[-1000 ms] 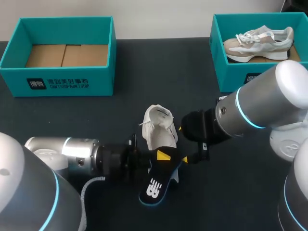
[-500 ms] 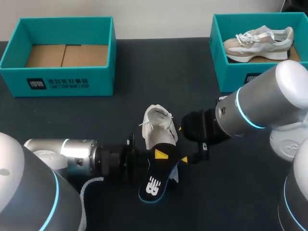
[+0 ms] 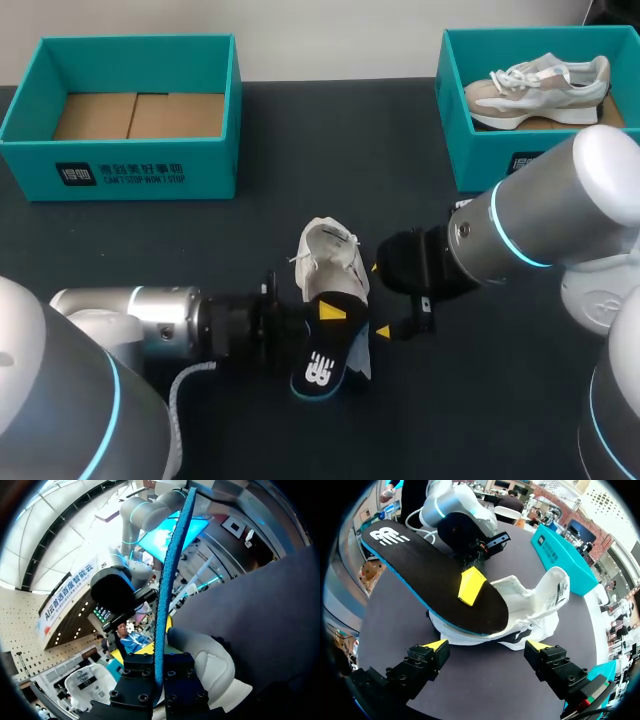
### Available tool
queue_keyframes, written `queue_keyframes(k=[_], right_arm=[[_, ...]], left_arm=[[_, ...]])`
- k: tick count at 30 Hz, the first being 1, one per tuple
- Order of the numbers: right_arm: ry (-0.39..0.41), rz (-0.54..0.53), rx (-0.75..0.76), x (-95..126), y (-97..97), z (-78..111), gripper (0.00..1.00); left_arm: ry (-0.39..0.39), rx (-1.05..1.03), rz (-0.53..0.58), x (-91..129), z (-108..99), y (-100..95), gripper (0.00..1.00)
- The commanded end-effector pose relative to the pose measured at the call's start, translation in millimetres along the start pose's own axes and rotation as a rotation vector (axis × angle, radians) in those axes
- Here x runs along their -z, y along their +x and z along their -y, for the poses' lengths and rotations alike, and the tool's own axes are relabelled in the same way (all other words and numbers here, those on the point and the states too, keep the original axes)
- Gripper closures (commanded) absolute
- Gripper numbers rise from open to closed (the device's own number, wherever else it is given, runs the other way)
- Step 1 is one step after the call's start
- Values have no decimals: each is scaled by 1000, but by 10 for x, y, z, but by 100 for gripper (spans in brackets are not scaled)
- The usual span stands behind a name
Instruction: Take the shoe out of the shoebox, open the shoe tongue, remove and reinsert the insole, then place the shoe into the shoebox
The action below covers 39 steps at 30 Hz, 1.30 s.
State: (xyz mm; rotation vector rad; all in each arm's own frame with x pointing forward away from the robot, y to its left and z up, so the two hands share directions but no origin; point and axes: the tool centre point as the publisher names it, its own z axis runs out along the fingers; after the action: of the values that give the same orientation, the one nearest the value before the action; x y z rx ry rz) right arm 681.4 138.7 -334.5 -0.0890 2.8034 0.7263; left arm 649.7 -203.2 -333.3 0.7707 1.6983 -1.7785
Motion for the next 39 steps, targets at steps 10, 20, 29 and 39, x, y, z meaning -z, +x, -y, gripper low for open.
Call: queue_keyframes(k=[10, 20, 29, 39], right_arm=[[-3, 0, 0, -8, 9, 4, 0], [-3, 0, 0, -8, 9, 4, 0], [-3, 0, 0, -8, 9, 4, 0], [-3, 0, 0, -8, 9, 4, 0]], left_arm=[[-22, 18, 13, 7, -201, 11, 100], [-17, -3, 8, 2, -70, -102, 70], [-3, -17, 20, 33, 36, -177, 62], [5, -31, 7, 70, 211, -210, 58]])
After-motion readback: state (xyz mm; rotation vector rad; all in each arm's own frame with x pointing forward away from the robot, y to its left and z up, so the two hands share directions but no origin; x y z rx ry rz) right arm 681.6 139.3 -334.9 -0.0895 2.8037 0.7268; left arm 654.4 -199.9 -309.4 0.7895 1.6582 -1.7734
